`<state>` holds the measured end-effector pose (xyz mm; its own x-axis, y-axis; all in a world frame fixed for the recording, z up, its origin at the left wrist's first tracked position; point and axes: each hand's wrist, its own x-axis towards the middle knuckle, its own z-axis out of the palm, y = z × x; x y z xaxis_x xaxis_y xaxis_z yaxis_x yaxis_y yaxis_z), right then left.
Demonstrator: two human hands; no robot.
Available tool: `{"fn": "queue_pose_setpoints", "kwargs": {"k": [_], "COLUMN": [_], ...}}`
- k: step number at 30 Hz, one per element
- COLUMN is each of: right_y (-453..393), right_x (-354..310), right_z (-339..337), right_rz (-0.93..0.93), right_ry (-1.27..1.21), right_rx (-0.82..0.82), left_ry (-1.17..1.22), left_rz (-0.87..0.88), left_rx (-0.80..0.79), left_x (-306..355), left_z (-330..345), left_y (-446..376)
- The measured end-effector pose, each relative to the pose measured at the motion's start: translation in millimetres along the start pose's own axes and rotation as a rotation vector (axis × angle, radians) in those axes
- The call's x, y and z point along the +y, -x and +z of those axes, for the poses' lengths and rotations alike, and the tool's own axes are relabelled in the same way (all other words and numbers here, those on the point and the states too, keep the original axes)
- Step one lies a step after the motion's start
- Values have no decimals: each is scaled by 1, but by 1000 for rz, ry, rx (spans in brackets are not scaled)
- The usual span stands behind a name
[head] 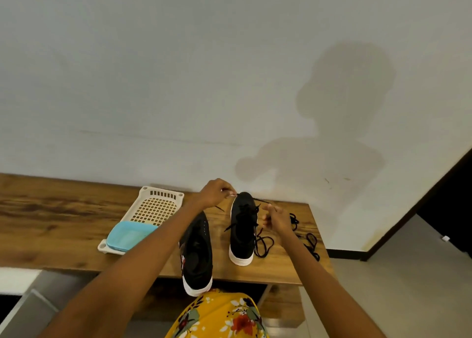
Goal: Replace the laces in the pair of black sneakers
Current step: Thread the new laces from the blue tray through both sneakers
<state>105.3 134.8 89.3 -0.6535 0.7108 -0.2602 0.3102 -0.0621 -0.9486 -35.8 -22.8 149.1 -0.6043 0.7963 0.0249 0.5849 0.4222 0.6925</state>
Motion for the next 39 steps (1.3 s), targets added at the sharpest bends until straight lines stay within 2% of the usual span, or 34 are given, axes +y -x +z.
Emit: {"fn": "queue_pose_setpoints", "kwargs": {"k": [3, 7, 9, 12, 14, 16, 18, 20, 23, 26, 28, 31, 33, 37, 39], "right_y": [-6, -11, -14, -11, -2, 6, 17, 23, 21, 14, 11, 8, 3, -6, -10], "right_x": [14, 21, 28, 30, 21, 10, -3, -7, 0, 11, 16, 24, 31, 39, 42], "right_z": [-8, -10, -11, -11, -2, 13, 31, 48, 64, 70, 74, 80, 85, 91, 91], "right_rz": [85, 114, 104, 17, -100, -265, -380, -457, -507, -551, -567, -563, -521, -448, -371], "right_ry": [-99, -35, 174, 770, 876, 764, 549, 377, 272, 429, 494, 452, 418, 355, 309], "right_rx": [71, 132, 107, 24, -74, -195, -324, -375, -251, -144, -155, -269, -281, -221, -192], "left_ry": [14, 6, 10, -25, -71, -94, -45, 23, 243, 347, 353, 401, 385, 432, 342], "left_rz": [-31, -90, -130, -150, -157, -168, -176, -182, -215, -212, -214, -251, -286, -346, -388], "left_rx": [49, 101, 158, 199, 155, 122, 116, 105, -10, -105, -118, -143, -159, -44, 85], "left_x": [-15, -22, -25, -27, -25, -21, -17, -13, -16, -29, -40, -51, -57, -73, -88], "left_z": [-11, -11, -10, -10, -8, -3, 4, 11, 17, 16, 17, 20, 25, 38, 44], "left_y": [3, 3, 3, 5, 7, 9, 8, 7, 8, 11, 10, 11, 12, 11, 10]}}
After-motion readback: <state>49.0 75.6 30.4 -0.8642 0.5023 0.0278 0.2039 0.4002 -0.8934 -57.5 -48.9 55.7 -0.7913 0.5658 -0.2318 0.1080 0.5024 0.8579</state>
